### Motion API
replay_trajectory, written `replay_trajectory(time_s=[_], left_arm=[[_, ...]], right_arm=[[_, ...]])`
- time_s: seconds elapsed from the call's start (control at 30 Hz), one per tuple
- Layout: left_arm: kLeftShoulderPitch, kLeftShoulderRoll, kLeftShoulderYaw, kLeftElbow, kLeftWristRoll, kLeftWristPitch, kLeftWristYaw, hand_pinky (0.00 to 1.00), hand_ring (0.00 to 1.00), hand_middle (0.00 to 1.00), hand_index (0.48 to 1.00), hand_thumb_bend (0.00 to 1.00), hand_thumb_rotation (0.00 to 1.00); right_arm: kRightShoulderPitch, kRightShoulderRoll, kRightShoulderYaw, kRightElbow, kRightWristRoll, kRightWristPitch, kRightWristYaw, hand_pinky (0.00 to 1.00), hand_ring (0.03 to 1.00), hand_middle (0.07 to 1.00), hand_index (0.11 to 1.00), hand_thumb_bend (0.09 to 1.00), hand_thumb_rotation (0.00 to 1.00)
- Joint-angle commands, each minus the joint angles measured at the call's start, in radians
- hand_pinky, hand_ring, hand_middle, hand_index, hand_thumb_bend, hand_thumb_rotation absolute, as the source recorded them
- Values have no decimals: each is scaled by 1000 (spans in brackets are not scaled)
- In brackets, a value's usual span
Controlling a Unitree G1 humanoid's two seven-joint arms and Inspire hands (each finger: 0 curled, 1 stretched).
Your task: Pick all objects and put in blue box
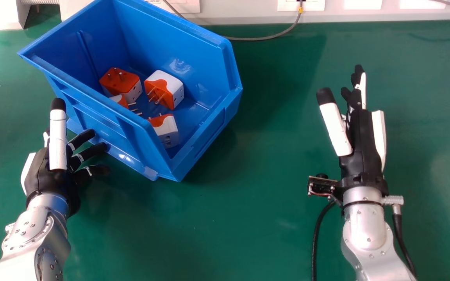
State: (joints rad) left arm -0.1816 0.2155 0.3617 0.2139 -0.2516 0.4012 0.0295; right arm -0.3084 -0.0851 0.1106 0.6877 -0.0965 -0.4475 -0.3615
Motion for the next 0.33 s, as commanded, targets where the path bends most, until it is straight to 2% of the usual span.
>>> replay_trajectory(time_s=[0.0, 0.23, 0.3], left_arm=[[14, 1, -4, 25, 15, 20, 14, 638, 725, 822, 869, 865, 938], [11, -2, -7, 26, 19, 22, 16, 632, 723, 821, 867, 868, 939], [13, -2, -8, 19, 19, 27, 19, 630, 722, 821, 867, 868, 939]], right_arm=[[-4, 1, -21, -30, -15, 8, 12, 778, 964, 1000, 1000, 690, 993], [-4, 14, -51, -37, -7, 23, 51, 807, 975, 1000, 1000, 670, 1000], [-3, 16, -57, -38, -8, 23, 59, 810, 977, 1000, 1000, 669, 1000]])
